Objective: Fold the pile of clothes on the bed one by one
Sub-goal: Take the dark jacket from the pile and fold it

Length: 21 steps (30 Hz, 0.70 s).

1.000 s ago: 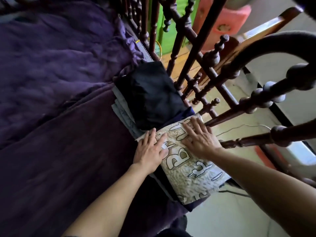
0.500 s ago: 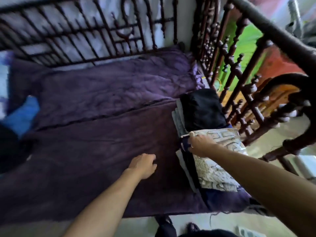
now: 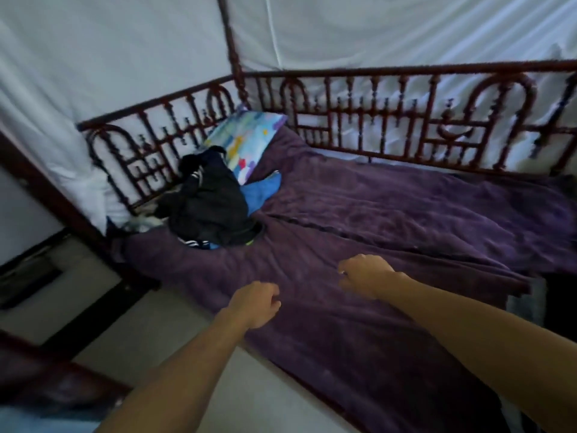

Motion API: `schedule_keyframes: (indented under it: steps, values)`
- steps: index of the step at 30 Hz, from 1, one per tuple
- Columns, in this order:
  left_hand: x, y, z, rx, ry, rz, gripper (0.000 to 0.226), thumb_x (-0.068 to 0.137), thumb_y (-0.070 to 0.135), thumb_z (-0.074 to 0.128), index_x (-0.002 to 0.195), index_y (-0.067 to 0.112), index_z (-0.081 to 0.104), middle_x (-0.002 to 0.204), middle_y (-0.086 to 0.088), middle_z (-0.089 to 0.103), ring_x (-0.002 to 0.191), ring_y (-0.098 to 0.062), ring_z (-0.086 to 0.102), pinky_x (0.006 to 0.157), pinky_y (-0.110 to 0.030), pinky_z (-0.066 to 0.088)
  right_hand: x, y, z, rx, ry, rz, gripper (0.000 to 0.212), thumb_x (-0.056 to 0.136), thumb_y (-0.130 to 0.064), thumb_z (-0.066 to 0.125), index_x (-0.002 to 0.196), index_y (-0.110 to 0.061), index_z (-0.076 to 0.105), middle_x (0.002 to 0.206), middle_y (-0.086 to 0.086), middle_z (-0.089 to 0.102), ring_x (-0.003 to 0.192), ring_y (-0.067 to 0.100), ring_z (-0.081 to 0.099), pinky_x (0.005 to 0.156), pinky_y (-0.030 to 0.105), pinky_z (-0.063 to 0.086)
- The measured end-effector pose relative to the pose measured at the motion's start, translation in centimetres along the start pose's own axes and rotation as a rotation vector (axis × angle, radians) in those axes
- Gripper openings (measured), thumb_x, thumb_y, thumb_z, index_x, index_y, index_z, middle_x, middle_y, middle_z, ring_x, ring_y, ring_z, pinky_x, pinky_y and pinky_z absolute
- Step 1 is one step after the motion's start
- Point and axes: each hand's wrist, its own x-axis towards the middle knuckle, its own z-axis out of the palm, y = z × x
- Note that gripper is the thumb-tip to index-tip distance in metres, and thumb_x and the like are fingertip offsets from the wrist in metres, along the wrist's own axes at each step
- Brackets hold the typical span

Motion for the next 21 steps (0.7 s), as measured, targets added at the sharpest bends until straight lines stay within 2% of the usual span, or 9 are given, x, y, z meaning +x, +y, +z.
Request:
schedule_keyframes:
  steps: [6,11,16,21]
  values:
    - [-1.1,-17.7,-3.2,0.023,0.009,-0.149,0.034,0.092,0.039,0.050,0.120,0.022,0.058,0.123,-0.006,0.062,0.116,-0.029,0.056,0.094,-0.037,0.046,12.3,-14.0,-0.6,0.021,0.006,-0.092,0.029,0.090,-0.040,0.046,0.112,-0.027,0.060,0.118,0.006,0.062,0.104,0.031,0.060,0.074,0.035,0.042]
    - [-1.4,-29.0,-5.1,0.009,-0.034,-0.202,0.034,0.094,0.034,0.050,0.124,0.018,0.056,0.129,-0.006,0.058,0.120,-0.026,0.051,0.100,-0.037,0.042,19.9,-23.3,-0.5,0.021,-0.021,-0.182,0.035,0.091,-0.044,0.045,0.121,-0.031,0.057,0.124,0.005,0.060,0.112,0.029,0.057,0.086,0.038,0.045]
    - [0.9,-36.3,-4.6,-0.039,-0.052,-0.249,0.034,0.095,0.035,0.049,0.123,0.016,0.054,0.129,-0.009,0.056,0.121,-0.028,0.050,0.100,-0.035,0.040,26.6,-27.6,-0.3,0.014,-0.048,-0.224,0.033,0.089,-0.043,0.045,0.115,-0.029,0.060,0.119,0.001,0.062,0.110,0.027,0.058,0.089,0.039,0.049]
    - [6.3,-41.0,-3.9,-0.094,-0.111,-0.261,0.035,0.094,0.036,0.049,0.124,0.020,0.054,0.131,-0.007,0.055,0.123,-0.028,0.049,0.101,-0.034,0.039,34.2,-28.2,1.4,0.025,-0.127,-0.188,0.036,0.091,-0.044,0.046,0.123,-0.031,0.057,0.129,0.000,0.058,0.117,0.024,0.055,0.095,0.036,0.044]
